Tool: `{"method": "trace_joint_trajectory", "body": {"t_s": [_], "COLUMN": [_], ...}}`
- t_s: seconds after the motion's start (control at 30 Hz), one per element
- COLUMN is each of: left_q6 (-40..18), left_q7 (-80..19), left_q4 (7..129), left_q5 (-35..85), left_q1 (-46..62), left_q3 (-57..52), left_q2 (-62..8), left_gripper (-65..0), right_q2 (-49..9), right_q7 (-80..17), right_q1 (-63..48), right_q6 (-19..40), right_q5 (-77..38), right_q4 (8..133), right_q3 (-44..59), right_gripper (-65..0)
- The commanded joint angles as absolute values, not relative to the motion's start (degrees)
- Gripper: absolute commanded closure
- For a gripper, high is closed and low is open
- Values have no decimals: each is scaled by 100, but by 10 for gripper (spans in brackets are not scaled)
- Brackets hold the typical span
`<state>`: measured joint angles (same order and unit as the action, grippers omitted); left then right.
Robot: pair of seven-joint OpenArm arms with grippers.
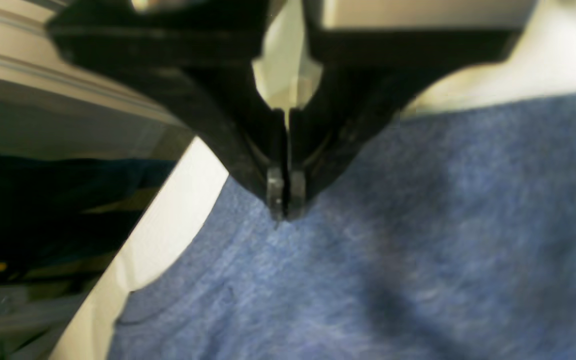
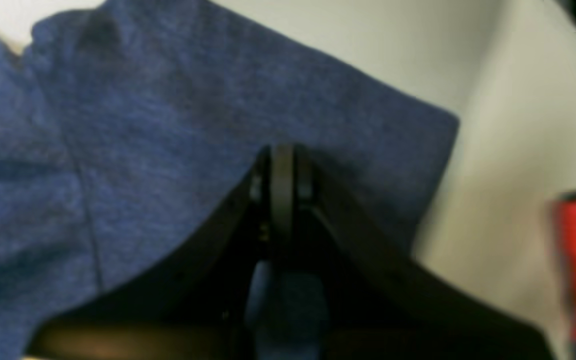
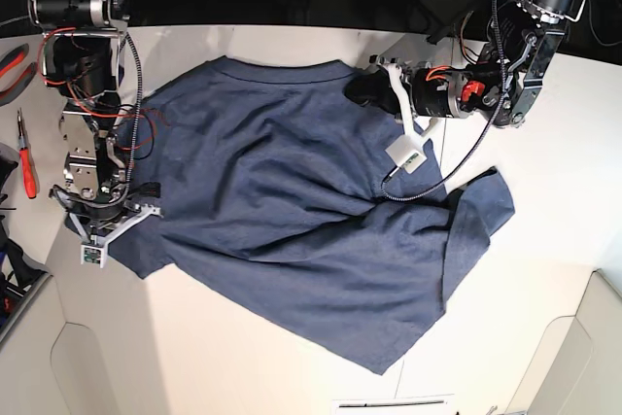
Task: Layout the t-shirt on the table in an organized manner, then fold the t-shirt properly
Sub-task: 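Release the shirt and raise both grippers toward the collar, then grasp the shirt collar edge with both grippers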
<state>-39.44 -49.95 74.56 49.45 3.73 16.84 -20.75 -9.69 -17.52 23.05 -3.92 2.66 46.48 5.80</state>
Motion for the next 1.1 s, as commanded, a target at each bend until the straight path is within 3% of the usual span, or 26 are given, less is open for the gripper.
{"method": "trace_joint_trajectory", "body": {"t_s": [0.0,0.13,0.33,0.53,0.77,0.97,1.07], "left_q6": [-4000,-4000,-4000,-4000,-4000,-4000,-4000], "left_q7": [-5065,-5146,-5859,-6392,-6136,-5107,-5074], "left_q4": [7522,7533,7802,9146,10643,10689,10685], "left_q5": [4910,4980,6324,6945,5277,3645,3573], "left_q1": [421,587,585,569,556,556,558], "left_q3": [1684,1684,1684,1684,1048,-255,-690], "left_q2": [-2038,-1686,-1087,-873,-875,-917,-1190], "left_gripper": [0,0,0,0,0,-5,-136], "right_q2": [-985,-941,-755,-434,86,635,784], "right_q7": [-1780,-1780,-1894,-2700,-4772,-5083,-5170], "right_q1": [2504,2740,3046,3089,2921,1911,1341], "right_q6": [-429,-410,-126,655,1957,2604,2759], "right_q5": [301,180,-119,-674,-2519,-3760,-4174], "right_q4": [4692,4694,4956,5867,6991,7642,7723], "right_q3": [602,602,598,598,593,478,86], "right_gripper": [0,0,0,0,0,0,0]}}
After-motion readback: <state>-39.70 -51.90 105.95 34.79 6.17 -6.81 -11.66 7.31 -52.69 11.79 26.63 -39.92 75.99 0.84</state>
